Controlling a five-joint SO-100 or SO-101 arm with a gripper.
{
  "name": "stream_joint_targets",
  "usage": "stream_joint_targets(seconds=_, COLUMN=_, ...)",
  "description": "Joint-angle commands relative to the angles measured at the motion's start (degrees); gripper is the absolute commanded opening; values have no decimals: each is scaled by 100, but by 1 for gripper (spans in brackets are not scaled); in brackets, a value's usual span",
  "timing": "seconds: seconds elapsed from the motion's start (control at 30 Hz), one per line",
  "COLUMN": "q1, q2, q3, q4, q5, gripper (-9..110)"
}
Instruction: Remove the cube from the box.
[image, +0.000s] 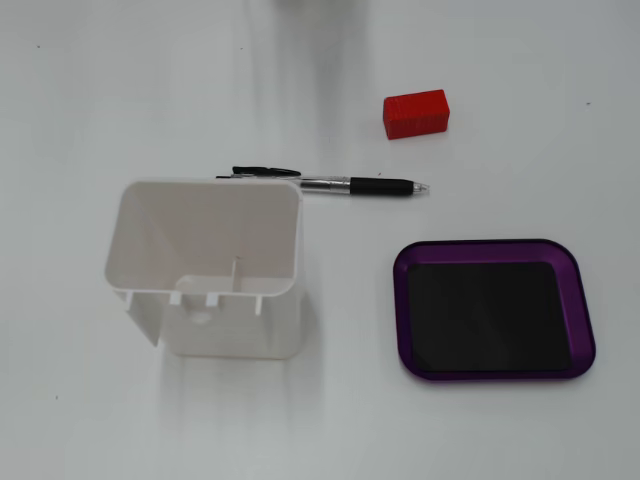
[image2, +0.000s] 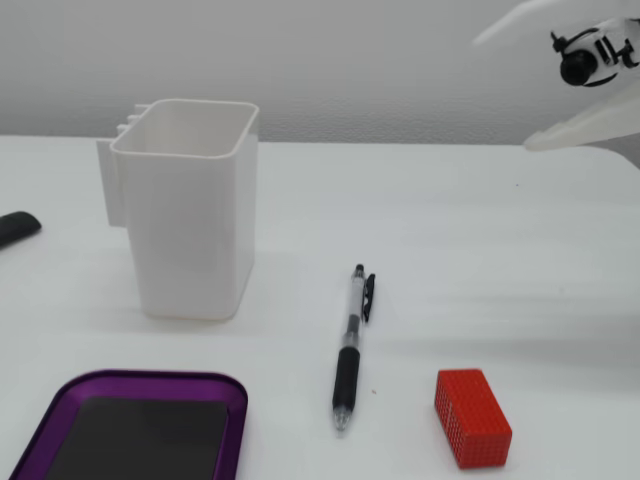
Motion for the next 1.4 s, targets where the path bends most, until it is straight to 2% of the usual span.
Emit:
stream_joint_targets(seconds=0.0, q1=246, q2=1204, q3=633, q4=-281, q5=26, gripper=23)
stream_joint_targets(seconds=0.23, q1=237, q2=993, q3=2092, q4=-352, q5=62, gripper=23)
stream_joint_targets(seconds=0.63, q1=220, q2=993, q3=3419, q4=-773, q5=44, gripper=23)
stream_joint_targets(seconds=0.8, q1=246, q2=993, q3=3498, q4=-765, q5=53, gripper=22)
stream_joint_targets(seconds=0.9, q1=220, q2=993, q3=3498, q4=-756, q5=53, gripper=14)
stream_joint_targets(seconds=1.0, q1=246, q2=993, q3=3498, q4=-756, q5=53, gripper=-1)
stream_joint_targets(seconds=1.37, q1=237, q2=993, q3=3498, q4=-835, q5=-18, gripper=1)
